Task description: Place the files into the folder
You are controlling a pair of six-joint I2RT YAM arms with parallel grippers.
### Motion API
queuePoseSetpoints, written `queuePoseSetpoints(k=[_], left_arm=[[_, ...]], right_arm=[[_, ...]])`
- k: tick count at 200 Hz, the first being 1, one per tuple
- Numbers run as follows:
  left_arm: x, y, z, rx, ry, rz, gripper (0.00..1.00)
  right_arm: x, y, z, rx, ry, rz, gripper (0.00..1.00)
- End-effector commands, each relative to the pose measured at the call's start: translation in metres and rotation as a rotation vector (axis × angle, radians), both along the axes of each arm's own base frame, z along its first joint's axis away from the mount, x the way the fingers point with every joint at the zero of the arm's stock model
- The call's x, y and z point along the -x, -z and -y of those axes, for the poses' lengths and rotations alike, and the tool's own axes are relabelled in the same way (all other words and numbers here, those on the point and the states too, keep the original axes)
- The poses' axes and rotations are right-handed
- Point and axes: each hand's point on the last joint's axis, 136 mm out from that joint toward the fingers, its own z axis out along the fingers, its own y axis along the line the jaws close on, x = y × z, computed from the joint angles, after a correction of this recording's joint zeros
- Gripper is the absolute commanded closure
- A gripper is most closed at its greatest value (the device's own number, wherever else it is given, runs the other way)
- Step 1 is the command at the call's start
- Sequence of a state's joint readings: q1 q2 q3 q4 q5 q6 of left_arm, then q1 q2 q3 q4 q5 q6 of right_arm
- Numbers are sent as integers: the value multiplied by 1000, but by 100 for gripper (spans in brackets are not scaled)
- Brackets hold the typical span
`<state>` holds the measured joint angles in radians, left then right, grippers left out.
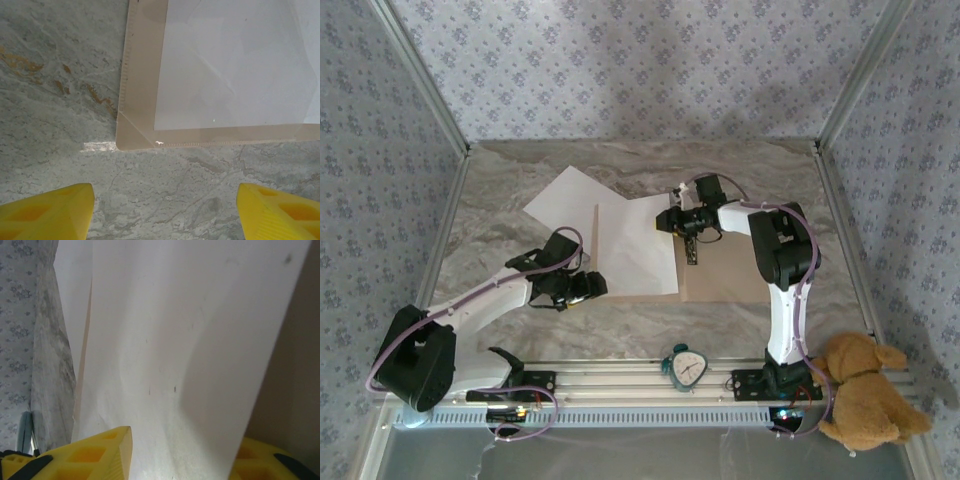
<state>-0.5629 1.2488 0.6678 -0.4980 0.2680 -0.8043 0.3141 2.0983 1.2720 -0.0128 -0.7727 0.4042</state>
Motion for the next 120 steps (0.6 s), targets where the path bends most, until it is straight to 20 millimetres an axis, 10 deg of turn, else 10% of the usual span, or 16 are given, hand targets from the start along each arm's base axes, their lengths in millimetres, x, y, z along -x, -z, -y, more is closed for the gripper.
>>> queuePoseSetpoints(k=[1, 120], left_arm=[[0, -1, -4, -12, 2, 12, 24], [2, -1, -4, -5, 3, 14, 24]], right_arm=[[1, 13, 1, 26, 27, -31, 65], [7, -5, 9, 216, 41, 90, 87]])
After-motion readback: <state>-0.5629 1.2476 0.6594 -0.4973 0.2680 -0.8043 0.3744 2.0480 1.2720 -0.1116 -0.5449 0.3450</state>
